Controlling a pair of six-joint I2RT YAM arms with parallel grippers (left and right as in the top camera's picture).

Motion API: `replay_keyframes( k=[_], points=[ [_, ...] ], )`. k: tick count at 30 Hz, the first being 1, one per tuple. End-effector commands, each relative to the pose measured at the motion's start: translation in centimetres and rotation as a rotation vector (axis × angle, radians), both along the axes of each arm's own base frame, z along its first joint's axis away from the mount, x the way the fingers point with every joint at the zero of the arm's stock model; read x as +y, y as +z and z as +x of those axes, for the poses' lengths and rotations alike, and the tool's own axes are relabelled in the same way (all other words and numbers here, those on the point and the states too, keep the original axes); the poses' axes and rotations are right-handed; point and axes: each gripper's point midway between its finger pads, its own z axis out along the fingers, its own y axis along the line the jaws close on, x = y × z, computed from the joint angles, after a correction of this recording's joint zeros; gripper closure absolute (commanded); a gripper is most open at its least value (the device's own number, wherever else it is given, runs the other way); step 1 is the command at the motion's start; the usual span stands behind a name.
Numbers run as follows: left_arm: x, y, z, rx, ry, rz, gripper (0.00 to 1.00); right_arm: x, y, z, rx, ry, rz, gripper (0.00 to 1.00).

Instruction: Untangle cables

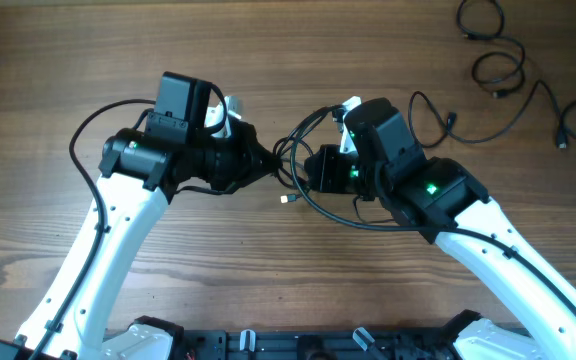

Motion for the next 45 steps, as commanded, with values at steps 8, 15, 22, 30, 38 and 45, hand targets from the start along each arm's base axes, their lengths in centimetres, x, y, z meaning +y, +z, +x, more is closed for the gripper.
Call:
replay_keyframes(
  k=[8, 15, 22, 30, 38, 45],
  points=[
    [-0.5, 3.0, 0.1, 0.003, -0.039, -0.188, 0.96, -1.8, -1.7, 0.5, -0.031, -0.01, -0.14, 0.96],
    [4.7, -2.1, 0.9, 0.127, 0.242, 0.146, 0.96, -2.8, -1.8, 1.3, -0.033, -0.105, -0.159, 0.96],
    [8.3, -3.1, 1.1, 0.178, 0.354, 0.214, 0.96, -1.6, -1.2, 0.7, 0.034, -0.124, -0.058, 0.96],
    [8.1, -3.6, -0.5, 0.234, 0.326, 0.241, 0.71, 1.1, 3.7, 2.8, -0.171, -0.044, 0.099, 0.96],
    [8.4, -3.8, -0.5, 0.233, 0.333, 0.259, 0.57, -3.4, 6.0, 3.7, -0.353, -0.126, -0.101, 0.96],
    [8.5, -3.9, -0.4, 0.23, 0.338, 0.268, 0.53, -10.2, 12.9, 2.4, -0.574, -0.364, -0.164, 0.96]
  ],
)
